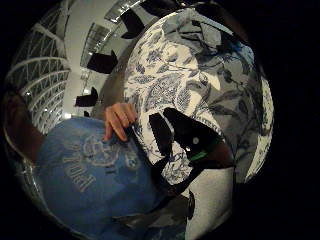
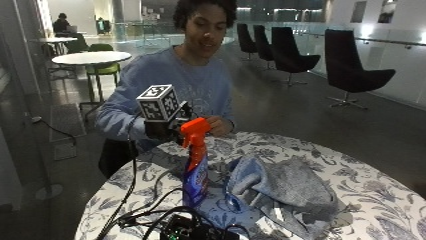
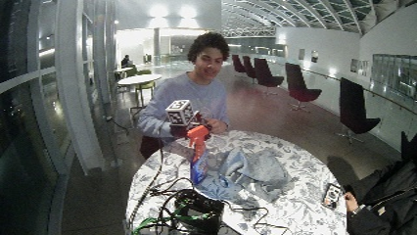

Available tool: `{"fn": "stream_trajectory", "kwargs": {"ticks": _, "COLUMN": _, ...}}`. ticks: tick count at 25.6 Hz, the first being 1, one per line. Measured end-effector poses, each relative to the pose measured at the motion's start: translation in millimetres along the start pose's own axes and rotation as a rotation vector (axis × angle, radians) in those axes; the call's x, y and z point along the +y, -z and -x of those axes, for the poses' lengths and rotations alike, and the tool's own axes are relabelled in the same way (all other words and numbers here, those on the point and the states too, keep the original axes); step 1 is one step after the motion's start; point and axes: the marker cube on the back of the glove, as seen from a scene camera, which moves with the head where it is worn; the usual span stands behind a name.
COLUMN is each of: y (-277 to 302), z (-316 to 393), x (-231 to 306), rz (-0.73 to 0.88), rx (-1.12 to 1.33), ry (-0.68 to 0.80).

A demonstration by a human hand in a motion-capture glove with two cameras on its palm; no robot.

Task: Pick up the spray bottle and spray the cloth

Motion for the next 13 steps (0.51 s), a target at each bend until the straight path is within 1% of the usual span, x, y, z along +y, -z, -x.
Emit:
{"fn": "stream_trajectory", "kwargs": {"ticks": 2, "y": 2, "z": -4, "x": 6, "rz": -0.032, "rx": -0.041, "ry": -0.016}}
{"fn": "stream_trajectory", "kwargs": {"ticks": 5, "y": 6, "z": -8, "x": 11, "rz": -0.102, "rx": -0.176, "ry": -0.041}}
{"fn": "stream_trajectory", "kwargs": {"ticks": 9, "y": 13, "z": -18, "x": 13, "rz": -0.203, "rx": -0.405, "ry": -0.091}}
{"fn": "stream_trajectory", "kwargs": {"ticks": 13, "y": 20, "z": -33, "x": 18, "rz": -0.306, "rx": -0.704, "ry": -0.158}}
